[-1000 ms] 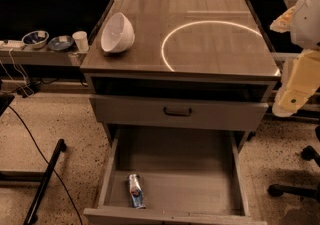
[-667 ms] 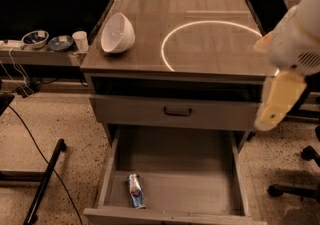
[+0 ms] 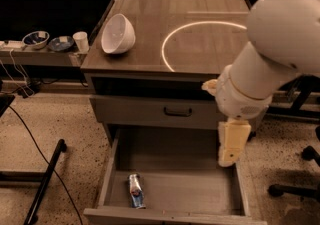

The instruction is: Pick redbull can from middle drawer and place on counter

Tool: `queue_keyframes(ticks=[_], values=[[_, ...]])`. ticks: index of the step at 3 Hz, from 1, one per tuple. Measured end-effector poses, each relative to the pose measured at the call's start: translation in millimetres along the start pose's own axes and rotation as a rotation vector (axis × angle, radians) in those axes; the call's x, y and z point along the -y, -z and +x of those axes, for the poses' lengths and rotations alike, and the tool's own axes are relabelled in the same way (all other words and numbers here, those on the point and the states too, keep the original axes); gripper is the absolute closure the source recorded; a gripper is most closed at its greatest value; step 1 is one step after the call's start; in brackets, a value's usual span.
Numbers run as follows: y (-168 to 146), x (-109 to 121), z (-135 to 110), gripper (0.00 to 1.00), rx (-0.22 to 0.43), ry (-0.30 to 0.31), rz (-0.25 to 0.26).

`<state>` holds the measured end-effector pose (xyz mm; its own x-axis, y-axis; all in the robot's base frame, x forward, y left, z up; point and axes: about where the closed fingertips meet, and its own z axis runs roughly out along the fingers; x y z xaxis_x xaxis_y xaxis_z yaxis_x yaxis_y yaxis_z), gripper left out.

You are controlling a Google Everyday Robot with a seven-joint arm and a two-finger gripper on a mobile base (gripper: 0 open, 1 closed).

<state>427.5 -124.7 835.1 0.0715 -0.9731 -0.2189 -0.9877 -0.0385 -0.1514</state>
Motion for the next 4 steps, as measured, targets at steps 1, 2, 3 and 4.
queue_keyframes(ticks=[1,2,3,4], values=[[-17.1,5.9,-12.7,0.0,-0.019,0.061,-0.016],[-87.0,-9.3,-29.0,0.0,0.091,0.146,-0.096],[-113.9,-1.4,-37.4,0.0,0.22,0.242,-0.051],[-115.5,-1.6,-37.3,0.0,0.229,0.328,-0.042]])
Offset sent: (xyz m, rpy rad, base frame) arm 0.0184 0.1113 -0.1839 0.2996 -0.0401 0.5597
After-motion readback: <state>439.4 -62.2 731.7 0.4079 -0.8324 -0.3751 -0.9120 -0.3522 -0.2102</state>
